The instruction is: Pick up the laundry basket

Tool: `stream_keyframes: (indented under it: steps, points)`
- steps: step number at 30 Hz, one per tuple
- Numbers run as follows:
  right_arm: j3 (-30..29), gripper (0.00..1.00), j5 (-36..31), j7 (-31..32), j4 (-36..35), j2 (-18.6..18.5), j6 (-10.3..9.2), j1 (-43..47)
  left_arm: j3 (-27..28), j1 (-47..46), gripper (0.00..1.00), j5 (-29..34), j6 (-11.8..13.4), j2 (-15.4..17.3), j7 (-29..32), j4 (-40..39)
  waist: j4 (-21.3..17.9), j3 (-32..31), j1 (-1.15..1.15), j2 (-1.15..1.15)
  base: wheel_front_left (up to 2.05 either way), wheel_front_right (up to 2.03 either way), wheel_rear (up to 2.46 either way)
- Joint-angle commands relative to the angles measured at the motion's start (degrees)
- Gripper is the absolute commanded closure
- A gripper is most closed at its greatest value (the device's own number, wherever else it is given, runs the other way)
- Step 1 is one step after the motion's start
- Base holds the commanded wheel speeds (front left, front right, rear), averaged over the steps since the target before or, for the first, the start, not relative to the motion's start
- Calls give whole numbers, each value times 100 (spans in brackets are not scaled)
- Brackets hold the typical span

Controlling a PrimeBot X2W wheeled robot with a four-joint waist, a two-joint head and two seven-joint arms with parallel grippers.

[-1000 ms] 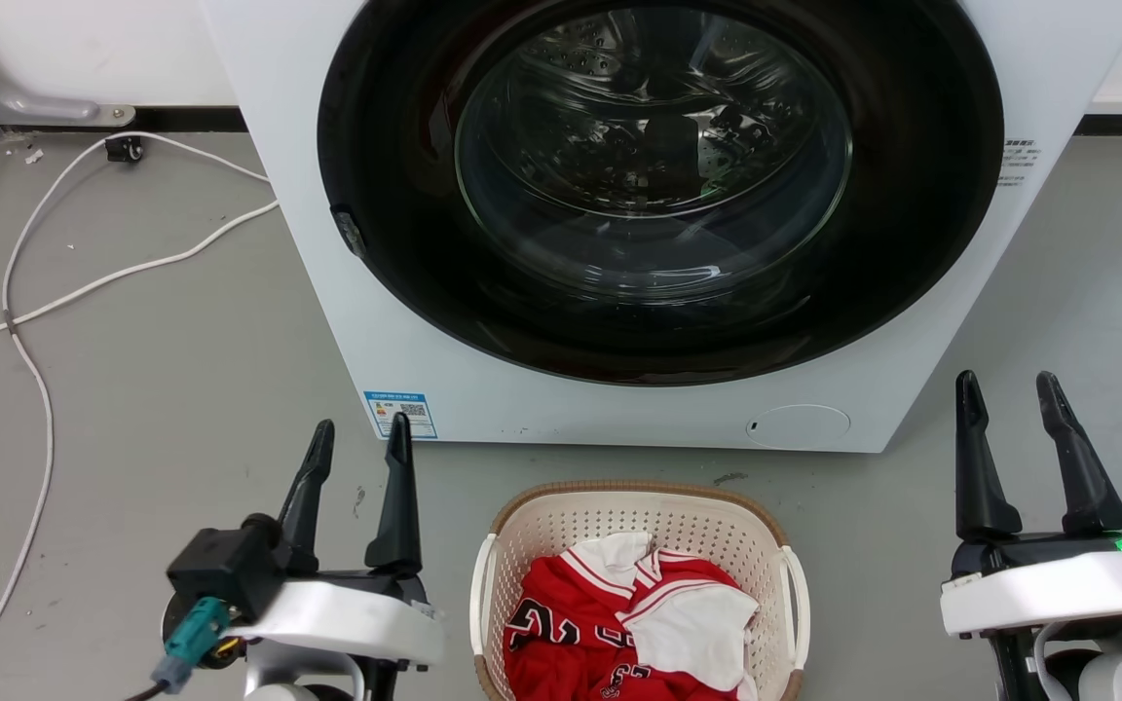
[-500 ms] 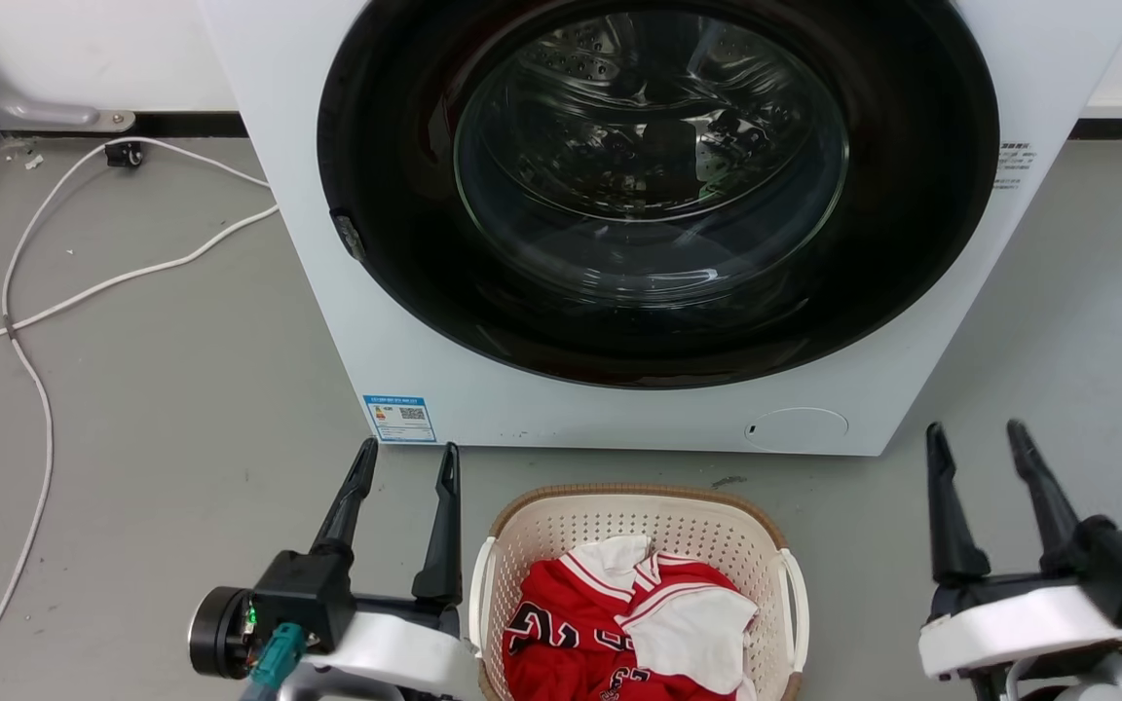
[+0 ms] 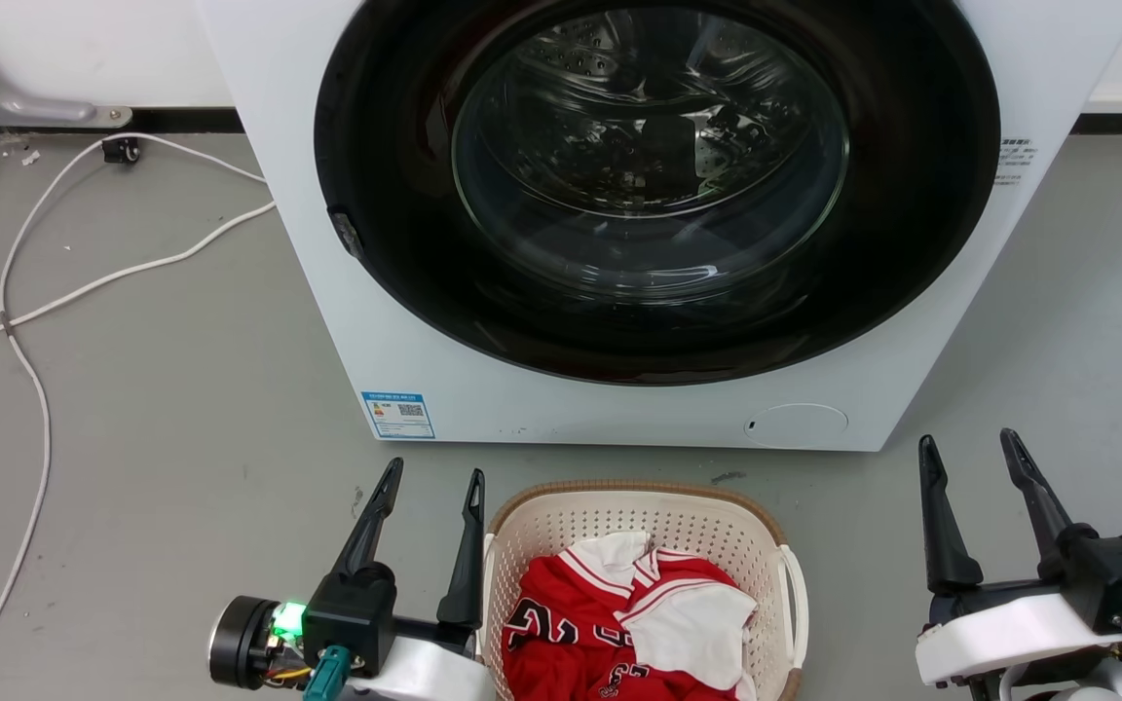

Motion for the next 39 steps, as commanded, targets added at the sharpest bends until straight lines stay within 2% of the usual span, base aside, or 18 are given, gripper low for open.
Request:
stream_keyframes:
  steps: [1, 20, 39]
  points:
    - [-1, 0, -89, -46, -18, -25, -2, -29, -9, 17, 0, 76, -17, 4, -51, -14, -2, 19, 0, 0, 0, 0, 0]
    - [33, 0, 214, -178, 376, -26, -3, -97, 422, 89, 0, 488, -395, -294, -181, 521, -54, 100, 0, 0, 0, 0, 0]
    - [68, 0, 258, -178, 351, -26, -3, -105, 532, 77, 0, 524, -514, -374, -181, 567, -47, 124, 0, 0, 0, 0, 0]
